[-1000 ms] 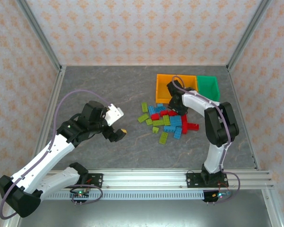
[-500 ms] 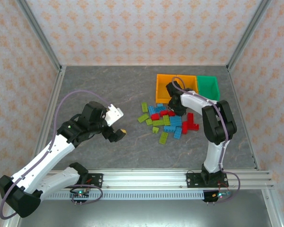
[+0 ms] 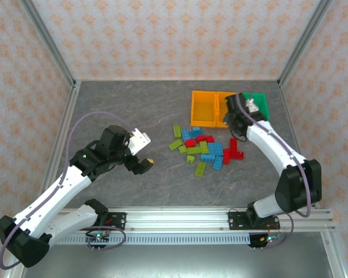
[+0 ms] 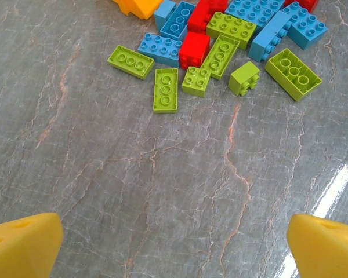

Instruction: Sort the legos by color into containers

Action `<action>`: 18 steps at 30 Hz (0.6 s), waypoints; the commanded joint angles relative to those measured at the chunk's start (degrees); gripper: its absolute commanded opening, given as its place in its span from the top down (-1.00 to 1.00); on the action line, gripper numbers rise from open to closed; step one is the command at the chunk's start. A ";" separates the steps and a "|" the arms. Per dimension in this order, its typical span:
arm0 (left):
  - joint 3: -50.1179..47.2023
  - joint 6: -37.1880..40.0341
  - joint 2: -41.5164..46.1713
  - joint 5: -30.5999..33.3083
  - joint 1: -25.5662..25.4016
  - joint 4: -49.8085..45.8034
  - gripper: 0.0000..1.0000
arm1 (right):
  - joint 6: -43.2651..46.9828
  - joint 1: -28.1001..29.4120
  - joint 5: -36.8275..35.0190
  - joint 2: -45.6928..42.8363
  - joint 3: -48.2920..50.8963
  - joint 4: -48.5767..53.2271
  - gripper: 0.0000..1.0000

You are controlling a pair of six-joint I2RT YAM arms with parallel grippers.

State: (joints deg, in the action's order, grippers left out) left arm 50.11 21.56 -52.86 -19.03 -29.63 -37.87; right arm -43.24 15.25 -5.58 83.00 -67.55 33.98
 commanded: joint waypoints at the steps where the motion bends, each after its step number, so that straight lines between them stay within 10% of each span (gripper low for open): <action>1: -0.28 0.43 0.92 1.14 0.01 1.30 -1.00 | 6.91 -8.05 -1.61 5.69 -4.06 -2.41 0.51; 11: -0.71 0.36 1.70 2.72 0.01 1.18 -1.00 | 12.50 -17.72 5.48 31.33 -31.45 5.99 0.17; 18: -1.17 0.50 2.16 4.22 0.01 1.28 -1.00 | 11.17 -17.70 5.71 23.43 -28.18 8.03 -0.01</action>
State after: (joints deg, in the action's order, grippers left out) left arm 49.32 21.54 -51.40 -16.40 -29.63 -37.87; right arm -32.08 -2.57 -0.25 113.95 -97.58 38.89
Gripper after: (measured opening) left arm 0.998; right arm 0.501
